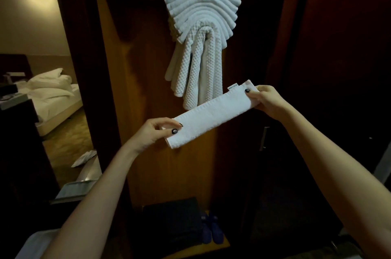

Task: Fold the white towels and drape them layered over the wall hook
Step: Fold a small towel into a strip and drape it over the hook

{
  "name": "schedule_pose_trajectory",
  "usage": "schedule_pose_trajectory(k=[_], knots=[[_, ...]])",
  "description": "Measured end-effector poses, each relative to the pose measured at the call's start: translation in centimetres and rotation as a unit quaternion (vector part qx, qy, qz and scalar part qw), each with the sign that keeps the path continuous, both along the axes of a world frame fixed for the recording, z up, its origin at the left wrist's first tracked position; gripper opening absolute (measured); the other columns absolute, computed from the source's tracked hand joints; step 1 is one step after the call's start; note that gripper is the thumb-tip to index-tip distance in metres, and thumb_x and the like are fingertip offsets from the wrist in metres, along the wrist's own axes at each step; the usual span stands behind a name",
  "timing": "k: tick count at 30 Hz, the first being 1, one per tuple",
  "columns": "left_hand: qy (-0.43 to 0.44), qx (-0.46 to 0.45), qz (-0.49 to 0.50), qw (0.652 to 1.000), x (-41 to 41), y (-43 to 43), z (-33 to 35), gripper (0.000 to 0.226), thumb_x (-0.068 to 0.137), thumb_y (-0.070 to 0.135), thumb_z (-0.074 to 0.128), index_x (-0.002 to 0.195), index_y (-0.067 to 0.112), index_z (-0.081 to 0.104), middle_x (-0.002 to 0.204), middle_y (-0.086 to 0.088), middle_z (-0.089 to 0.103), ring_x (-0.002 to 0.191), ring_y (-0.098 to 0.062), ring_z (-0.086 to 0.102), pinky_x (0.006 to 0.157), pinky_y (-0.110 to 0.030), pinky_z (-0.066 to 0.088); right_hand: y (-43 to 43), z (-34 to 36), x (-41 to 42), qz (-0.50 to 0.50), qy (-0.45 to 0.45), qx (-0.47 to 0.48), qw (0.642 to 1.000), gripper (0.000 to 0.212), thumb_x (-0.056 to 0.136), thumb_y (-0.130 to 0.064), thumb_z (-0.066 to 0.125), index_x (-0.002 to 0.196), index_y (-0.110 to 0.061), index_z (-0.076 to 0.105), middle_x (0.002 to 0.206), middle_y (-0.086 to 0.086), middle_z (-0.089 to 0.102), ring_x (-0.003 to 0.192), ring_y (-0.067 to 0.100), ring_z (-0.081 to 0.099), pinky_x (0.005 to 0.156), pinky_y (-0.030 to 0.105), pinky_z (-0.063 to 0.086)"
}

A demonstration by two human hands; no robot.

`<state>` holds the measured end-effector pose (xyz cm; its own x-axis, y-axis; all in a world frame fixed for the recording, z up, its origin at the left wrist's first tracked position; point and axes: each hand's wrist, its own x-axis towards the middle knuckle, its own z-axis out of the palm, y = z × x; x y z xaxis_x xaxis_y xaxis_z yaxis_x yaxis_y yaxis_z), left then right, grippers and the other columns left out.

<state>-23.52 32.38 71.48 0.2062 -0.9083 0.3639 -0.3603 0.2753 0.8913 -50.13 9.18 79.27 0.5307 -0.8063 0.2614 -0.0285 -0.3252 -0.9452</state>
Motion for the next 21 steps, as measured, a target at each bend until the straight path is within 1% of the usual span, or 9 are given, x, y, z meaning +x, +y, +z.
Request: schedule_pose_trajectory(k=[2,4,7,9,12,14,16,18,21], knots=[[-0.022,0.001,0.006,1.000,1.1,-1.1,2.0,0.020,0.088,0.001,0.064,0.092,0.018,0.074,0.096,0.012,0.074,0.084,0.008,0.063,0.067,-0.004,0.044,-0.5,1.0,0.3,-0.019,-0.012,-0.018,1.000,0.009,0.095,-0.013,0.060,0.087,-0.010,0.057,0.086,0.004,0.063,0.069,0.008,0.067,0.056,0.022,0.055],[-0.012,-0.011,0.015,1.000,2.2,-2.4,3.7,0.014,0.086,0.005,0.067,0.092,0.017,0.073,0.100,0.007,0.070,0.071,0.008,0.058,0.058,-0.004,0.041,-1.1,2.2,0.7,-0.036,-0.029,-0.027,0.999,0.010,0.094,-0.018,0.063,0.090,-0.012,0.056,0.091,0.006,0.063,0.077,0.012,0.066,0.056,0.024,0.056],[0.043,-0.030,0.008,0.999,3.6,-4.7,6.7,0.017,0.072,0.023,0.076,0.088,0.023,0.073,0.098,0.003,0.064,0.080,-0.002,0.060,0.063,-0.013,0.048,-2.2,4.3,1.2,-0.049,-0.087,-0.037,0.994,0.013,0.090,-0.019,0.068,0.090,-0.013,0.057,0.097,0.008,0.063,0.081,0.015,0.067,0.058,0.027,0.057],[0.047,-0.038,-0.021,0.998,4.5,-6.3,9.0,0.020,0.067,0.020,0.080,0.084,0.027,0.072,0.088,0.010,0.066,0.077,-0.002,0.064,0.060,-0.017,0.051,-3.1,6.0,1.5,-0.049,-0.122,-0.060,0.989,0.014,0.089,-0.016,0.069,0.097,-0.021,0.060,0.108,0.007,0.061,0.087,0.018,0.067,0.059,0.030,0.057],[0.038,-0.043,-0.044,0.997,6.0,-8.8,12.2,0.031,0.065,0.008,0.084,0.083,0.028,0.070,0.083,0.009,0.066,0.074,-0.003,0.064,0.058,-0.020,0.053,-4.7,8.9,2.0,0.011,-0.149,-0.087,0.985,0.051,0.089,-0.009,0.066,0.115,-0.052,0.059,0.131,-0.003,0.051,0.102,0.022,0.066,0.070,0.038,0.060],[0.029,-0.065,-0.042,0.997,7.2,-10.4,14.2,0.035,0.063,0.006,0.083,0.085,0.029,0.070,0.093,0.004,0.064,0.079,-0.003,0.065,0.061,-0.021,0.054,-5.9,10.7,2.5,0.041,-0.161,-0.091,0.982,0.060,0.090,-0.006,0.063,0.117,-0.059,0.058,0.130,-0.005,0.055,0.100,0.019,0.068,0.072,0.040,0.060],[0.034,-0.096,-0.041,0.994,8.5,-11.8,16.4,0.036,0.066,0.009,0.076,0.094,0.031,0.073,0.105,0.002,0.064,0.089,-0.005,0.067,0.067,-0.022,0.055,-7.2,12.4,3.4,0.051,-0.164,-0.102,0.980,0.058,0.091,-0.002,0.058,0.118,-0.052,0.063,0.123,-0.004,0.062,0.096,0.016,0.070,0.070,0.037,0.060],[0.058,-0.122,-0.043,0.990,9.8,-13.2,18.6,0.041,0.068,0.009,0.074,0.103,0.031,0.075,0.112,0.005,0.067,0.098,-0.008,0.068,0.070,-0.023,0.056,-8.7,14.0,4.5,0.060,-0.162,-0.118,0.978,0.050,0.092,0.002,0.053,0.114,-0.039,0.070,0.121,-0.002,0.064,0.100,0.017,0.069,0.069,0.036,0.059],[0.045,-0.165,-0.016,0.985,11.5,-15.5,21.4,0.029,0.069,0.011,0.073,0.093,0.027,0.079,0.105,0.007,0.073,0.098,-0.008,0.068,0.074,-0.021,0.057,-11.1,16.3,6.4,0.066,-0.173,-0.131,0.974,0.039,0.094,0.004,0.047,0.098,-0.020,0.078,0.119,0.005,0.065,0.102,0.021,0.068,0.068,0.034,0.059]])
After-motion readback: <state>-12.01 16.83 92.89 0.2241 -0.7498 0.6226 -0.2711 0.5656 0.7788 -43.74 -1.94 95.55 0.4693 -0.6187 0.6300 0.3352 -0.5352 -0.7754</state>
